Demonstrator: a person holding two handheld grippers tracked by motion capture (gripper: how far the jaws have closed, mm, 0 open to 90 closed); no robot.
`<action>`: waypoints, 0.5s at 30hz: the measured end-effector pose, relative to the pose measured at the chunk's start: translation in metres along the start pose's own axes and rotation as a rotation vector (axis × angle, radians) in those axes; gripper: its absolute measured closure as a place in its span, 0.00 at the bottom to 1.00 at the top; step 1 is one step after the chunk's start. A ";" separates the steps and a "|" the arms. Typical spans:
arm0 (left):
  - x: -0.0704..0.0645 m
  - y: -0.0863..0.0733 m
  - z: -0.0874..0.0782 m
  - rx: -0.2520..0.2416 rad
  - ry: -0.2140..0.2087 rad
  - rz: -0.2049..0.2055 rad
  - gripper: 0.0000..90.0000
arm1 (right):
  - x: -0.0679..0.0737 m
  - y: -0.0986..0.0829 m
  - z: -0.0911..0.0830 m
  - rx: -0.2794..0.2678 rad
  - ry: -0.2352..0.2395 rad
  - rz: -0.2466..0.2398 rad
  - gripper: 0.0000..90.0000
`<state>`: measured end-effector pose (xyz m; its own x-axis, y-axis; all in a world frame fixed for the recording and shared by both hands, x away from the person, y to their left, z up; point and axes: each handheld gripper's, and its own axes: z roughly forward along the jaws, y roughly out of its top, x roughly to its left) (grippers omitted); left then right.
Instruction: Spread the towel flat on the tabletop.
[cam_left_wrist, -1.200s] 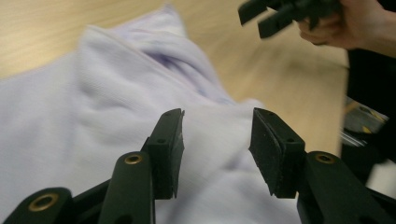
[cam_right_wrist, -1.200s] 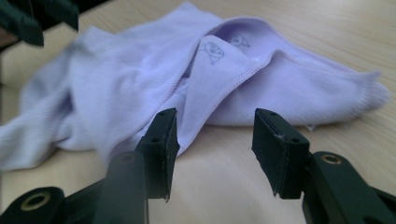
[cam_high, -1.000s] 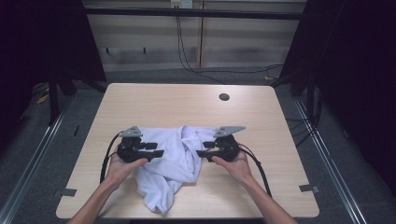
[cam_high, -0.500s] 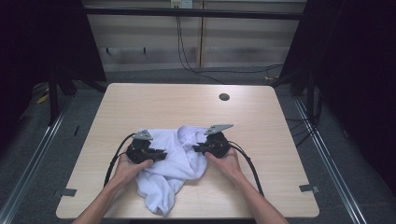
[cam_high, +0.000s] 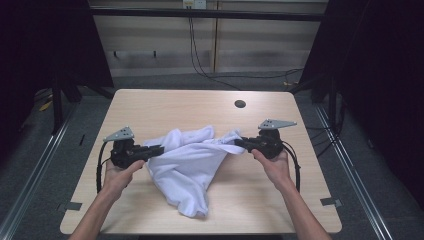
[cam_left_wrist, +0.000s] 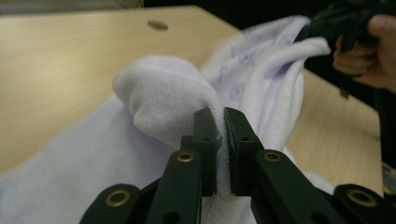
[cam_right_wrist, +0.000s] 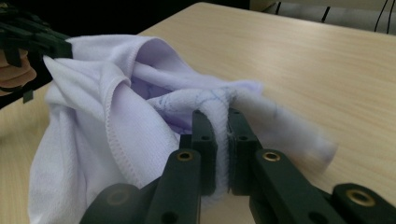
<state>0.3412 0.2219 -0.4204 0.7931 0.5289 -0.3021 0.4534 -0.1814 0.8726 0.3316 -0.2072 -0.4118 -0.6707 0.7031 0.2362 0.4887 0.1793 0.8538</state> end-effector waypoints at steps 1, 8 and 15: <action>-0.003 0.016 -0.007 -0.044 0.012 0.014 0.94 | 0.000 0.004 -0.002 -0.011 0.004 0.001 0.94; -0.010 0.078 -0.019 -0.155 0.067 0.070 0.94 | 0.001 0.056 -0.023 -0.102 -0.022 -0.012 0.94; -0.015 0.138 -0.016 -0.231 0.145 0.152 0.94 | -0.006 0.127 -0.046 -0.181 -0.101 -0.042 0.94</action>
<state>0.3851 0.2020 -0.2895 0.7709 0.6259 -0.1182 0.2167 -0.0832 0.9727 0.3715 -0.2202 -0.2832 -0.6245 0.7648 0.1582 0.3469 0.0902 0.9336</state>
